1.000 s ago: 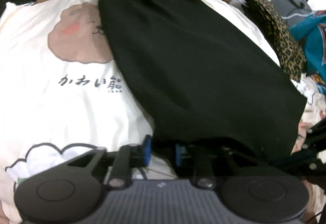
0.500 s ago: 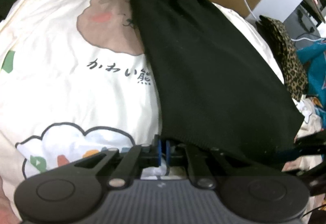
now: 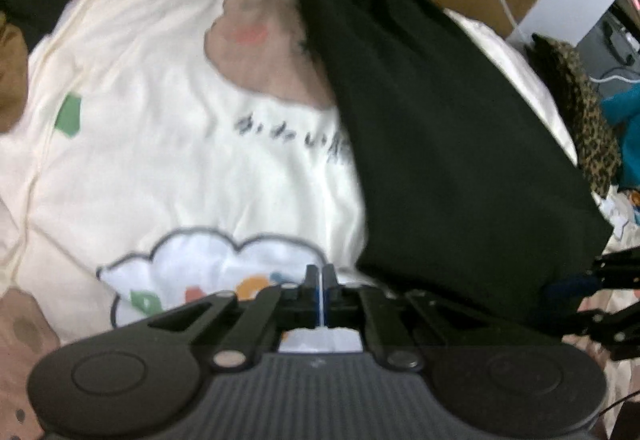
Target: Fold clothes
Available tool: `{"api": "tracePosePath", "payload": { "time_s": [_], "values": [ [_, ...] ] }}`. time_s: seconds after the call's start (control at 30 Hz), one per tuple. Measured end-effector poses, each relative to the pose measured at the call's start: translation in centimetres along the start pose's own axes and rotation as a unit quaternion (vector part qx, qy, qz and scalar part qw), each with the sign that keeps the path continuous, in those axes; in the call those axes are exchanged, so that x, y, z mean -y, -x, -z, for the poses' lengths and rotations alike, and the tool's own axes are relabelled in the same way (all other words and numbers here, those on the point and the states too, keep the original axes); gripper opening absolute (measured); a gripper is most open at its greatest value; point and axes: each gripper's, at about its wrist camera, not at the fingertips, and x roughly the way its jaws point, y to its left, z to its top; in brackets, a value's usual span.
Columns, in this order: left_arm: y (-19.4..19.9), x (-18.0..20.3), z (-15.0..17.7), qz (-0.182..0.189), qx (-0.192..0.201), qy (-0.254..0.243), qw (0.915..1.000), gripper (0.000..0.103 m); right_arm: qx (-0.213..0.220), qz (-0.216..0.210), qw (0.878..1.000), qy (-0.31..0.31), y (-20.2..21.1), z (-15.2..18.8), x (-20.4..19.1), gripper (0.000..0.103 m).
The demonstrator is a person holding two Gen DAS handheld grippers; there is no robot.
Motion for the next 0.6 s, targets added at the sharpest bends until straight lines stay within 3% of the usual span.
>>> {"api": "tracePosePath", "payload": {
  "time_s": [0.2,0.3,0.6],
  "values": [
    [-0.1,3.4,-1.1,0.048,0.005,-0.040,0.9980,0.003,0.025,0.042,0.999,-0.020,0.5,-0.4,1.9,0.046],
    [-1.0,5.0,-0.3,0.065,-0.010,-0.064,0.9958,0.003,0.026,0.057,0.997,-0.034,0.3,-0.3,3.2,0.045],
    [-2.3,6.3,2.4,0.033,-0.065,-0.132,0.9886,0.005,0.017,0.076,0.995,-0.054,0.3,0.6,4.4,0.045]
  ]
}}
